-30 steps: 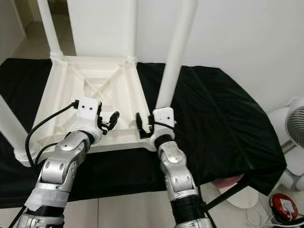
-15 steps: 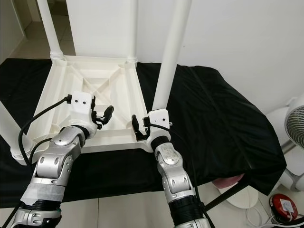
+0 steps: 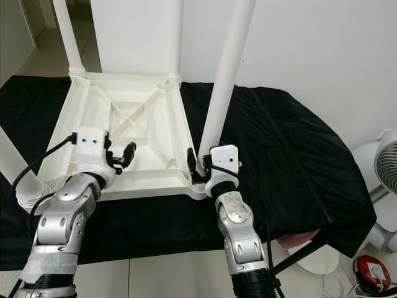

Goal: Building children table

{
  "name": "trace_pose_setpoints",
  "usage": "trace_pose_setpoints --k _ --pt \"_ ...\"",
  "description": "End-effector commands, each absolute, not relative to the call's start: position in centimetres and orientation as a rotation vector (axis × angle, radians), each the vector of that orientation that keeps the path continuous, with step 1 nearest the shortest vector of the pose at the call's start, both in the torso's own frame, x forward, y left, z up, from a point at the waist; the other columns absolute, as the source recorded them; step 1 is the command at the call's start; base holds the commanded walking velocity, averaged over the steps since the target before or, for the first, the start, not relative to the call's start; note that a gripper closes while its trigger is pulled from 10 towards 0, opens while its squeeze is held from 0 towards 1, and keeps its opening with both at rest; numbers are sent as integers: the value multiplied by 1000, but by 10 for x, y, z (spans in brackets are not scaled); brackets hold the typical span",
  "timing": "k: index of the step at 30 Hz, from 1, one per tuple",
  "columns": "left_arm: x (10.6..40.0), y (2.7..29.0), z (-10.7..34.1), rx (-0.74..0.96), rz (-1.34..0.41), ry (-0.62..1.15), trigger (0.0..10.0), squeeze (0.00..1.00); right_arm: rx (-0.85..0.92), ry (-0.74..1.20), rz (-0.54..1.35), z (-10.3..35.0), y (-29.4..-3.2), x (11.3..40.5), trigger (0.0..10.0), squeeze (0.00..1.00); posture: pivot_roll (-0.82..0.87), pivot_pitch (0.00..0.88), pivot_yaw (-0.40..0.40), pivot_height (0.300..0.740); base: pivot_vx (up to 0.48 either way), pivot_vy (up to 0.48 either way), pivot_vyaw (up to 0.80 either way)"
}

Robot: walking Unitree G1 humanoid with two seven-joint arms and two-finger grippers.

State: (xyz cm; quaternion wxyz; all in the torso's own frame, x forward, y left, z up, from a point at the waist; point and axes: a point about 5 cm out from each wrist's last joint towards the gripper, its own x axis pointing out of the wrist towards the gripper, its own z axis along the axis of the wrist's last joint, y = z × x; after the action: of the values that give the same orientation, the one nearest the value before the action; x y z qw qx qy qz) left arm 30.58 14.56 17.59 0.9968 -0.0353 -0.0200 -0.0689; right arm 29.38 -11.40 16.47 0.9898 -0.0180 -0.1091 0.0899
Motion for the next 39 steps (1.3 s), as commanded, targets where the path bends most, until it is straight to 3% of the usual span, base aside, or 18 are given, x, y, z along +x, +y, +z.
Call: trace_pose_setpoints --k 1,8,29,31,39 --pt "304 162 180 -97 149 -75 10000 0 -38 -228 147 170 -122 296 10000 0 -19 0 -103 740 0 0 0" --pt "303 172 181 -122 245 -97 10000 0 -47 -236 147 174 -123 300 10000 0 -16 0 -105 740 0 0 0" --pt "295 160 187 -57 168 -137 10000 0 -51 -204 129 174 -124 304 10000 0 -7 0 -99 740 0 0 0" --pt "289 145 187 -3 60 -153 10000 0 -46 -195 129 173 -123 305 10000 0 -3 0 -103 740 0 0 0" --pt "276 121 183 20 -183 -178 10000 0 -49 -185 144 173 -120 308 10000 0 2 0 -117 740 0 0 0"
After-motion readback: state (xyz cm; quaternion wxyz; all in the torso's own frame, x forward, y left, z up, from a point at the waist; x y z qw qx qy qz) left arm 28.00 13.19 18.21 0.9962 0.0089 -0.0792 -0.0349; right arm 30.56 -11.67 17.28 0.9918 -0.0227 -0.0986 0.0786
